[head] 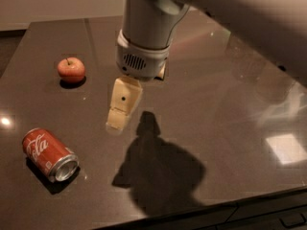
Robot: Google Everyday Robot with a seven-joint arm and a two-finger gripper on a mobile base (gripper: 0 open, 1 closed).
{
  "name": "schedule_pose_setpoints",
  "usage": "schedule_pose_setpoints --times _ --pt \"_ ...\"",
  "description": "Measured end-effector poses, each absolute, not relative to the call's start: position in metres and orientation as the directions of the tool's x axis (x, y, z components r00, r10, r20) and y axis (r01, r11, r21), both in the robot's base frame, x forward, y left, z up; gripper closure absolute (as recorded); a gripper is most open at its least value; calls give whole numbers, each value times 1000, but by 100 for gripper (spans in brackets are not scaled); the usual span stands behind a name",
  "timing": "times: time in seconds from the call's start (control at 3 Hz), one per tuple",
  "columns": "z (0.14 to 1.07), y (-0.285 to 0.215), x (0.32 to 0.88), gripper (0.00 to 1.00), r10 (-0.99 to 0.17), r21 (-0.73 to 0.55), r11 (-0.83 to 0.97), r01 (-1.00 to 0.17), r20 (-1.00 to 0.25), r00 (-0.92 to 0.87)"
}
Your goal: Place coke can upright
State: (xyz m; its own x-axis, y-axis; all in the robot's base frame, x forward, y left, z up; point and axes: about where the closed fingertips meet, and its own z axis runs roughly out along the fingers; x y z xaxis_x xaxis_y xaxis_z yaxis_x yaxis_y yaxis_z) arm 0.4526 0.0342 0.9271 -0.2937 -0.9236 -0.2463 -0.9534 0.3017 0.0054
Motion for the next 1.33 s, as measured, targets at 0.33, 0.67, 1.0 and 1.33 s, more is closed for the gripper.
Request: schedule_pose_setpoints --times 0.33,0.67,1.0,1.33 --pt "915 67 453 0 -928 18 293 -956 -236 -289" --pt "905 102 451 0 -934 36 275 -961 -228 -276" --pt "897 132 443 0 -942 60 254 -965 -210 -261" --pt "892 158 433 0 -953 82 231 -969 -182 -243"
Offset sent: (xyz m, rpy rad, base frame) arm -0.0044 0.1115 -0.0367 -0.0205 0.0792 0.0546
